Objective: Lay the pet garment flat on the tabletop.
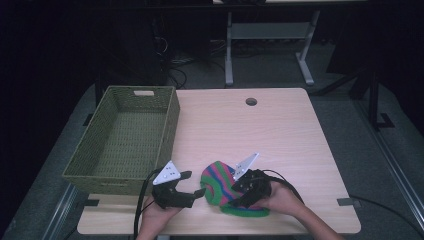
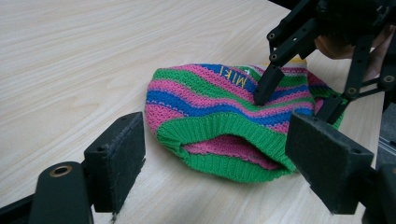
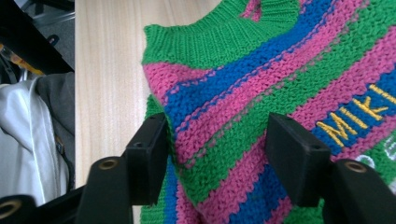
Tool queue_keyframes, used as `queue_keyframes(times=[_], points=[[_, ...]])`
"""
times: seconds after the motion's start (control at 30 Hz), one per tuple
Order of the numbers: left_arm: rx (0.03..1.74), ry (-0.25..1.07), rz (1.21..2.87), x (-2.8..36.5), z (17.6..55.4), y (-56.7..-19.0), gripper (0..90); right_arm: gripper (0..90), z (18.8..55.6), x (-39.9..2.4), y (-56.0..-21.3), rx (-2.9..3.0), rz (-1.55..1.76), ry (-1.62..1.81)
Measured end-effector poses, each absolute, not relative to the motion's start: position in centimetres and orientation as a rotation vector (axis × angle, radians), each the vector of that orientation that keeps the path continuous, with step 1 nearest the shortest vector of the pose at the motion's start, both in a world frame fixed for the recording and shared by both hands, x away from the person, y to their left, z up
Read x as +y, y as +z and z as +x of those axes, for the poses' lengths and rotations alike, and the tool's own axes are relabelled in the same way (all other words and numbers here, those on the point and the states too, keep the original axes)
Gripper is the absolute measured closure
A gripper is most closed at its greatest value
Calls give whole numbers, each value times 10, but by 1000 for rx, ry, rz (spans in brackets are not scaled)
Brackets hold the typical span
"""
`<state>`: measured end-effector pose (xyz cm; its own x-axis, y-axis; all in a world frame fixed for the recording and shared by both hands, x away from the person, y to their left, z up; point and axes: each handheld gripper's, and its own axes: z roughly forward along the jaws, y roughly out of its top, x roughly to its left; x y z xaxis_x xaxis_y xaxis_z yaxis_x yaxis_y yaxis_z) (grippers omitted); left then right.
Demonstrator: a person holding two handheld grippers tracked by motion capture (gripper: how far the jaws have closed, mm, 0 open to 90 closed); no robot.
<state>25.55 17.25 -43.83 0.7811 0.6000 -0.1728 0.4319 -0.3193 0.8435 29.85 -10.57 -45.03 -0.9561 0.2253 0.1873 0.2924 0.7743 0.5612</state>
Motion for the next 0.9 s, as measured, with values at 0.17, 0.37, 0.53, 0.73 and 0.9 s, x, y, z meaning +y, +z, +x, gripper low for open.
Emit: queue_keyframes(times=[0.17, 0.37, 0.53, 0.73, 0.9], points=[[778, 220, 1962, 174, 255, -438, 198, 381, 295, -108, -443, -2860, -407, -963], [790, 222, 1956, 176, 257, -438, 197, 418, 289, -106, -434, -2885, -372, -1004], [786, 226, 1960, 175, 256, -438, 197, 476, 280, -95, -431, -2895, -295, -1025], [795, 225, 1953, 177, 257, -438, 197, 489, 276, -80, -435, -2901, -229, -1011], [799, 222, 1946, 179, 257, -438, 197, 523, 278, -68, -441, -2916, -202, -981]])
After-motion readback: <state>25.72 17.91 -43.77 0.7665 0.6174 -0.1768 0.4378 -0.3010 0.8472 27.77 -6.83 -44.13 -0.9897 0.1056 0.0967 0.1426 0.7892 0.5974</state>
